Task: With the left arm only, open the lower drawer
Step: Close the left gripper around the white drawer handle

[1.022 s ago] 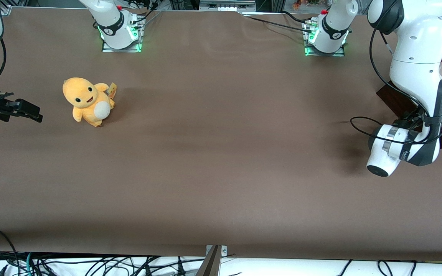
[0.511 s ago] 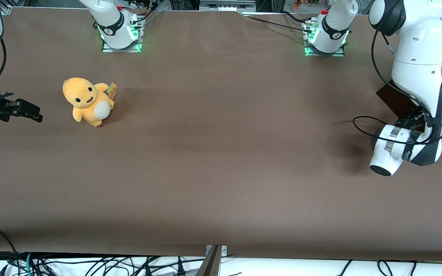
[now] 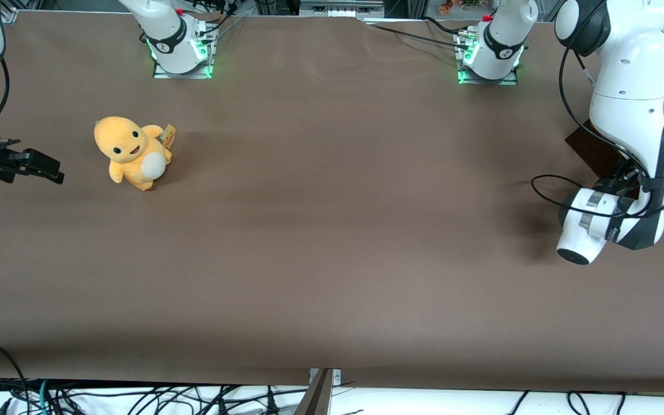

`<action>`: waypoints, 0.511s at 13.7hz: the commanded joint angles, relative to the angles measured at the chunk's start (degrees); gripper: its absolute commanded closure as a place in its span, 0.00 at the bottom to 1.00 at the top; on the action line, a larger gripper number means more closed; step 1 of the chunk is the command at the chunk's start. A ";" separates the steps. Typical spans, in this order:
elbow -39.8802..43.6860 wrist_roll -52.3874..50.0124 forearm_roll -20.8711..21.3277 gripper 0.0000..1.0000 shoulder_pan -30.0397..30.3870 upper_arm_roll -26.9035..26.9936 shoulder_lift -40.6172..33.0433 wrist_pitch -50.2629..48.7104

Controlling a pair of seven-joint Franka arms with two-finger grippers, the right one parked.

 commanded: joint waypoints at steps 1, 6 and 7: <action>1.85 0.07 1.52 0.54 0.33 -0.22 1.01 0.98; 1.85 0.15 1.61 0.63 0.33 0.22 0.93 1.42; 1.85 0.15 1.61 0.66 0.33 0.13 0.93 1.42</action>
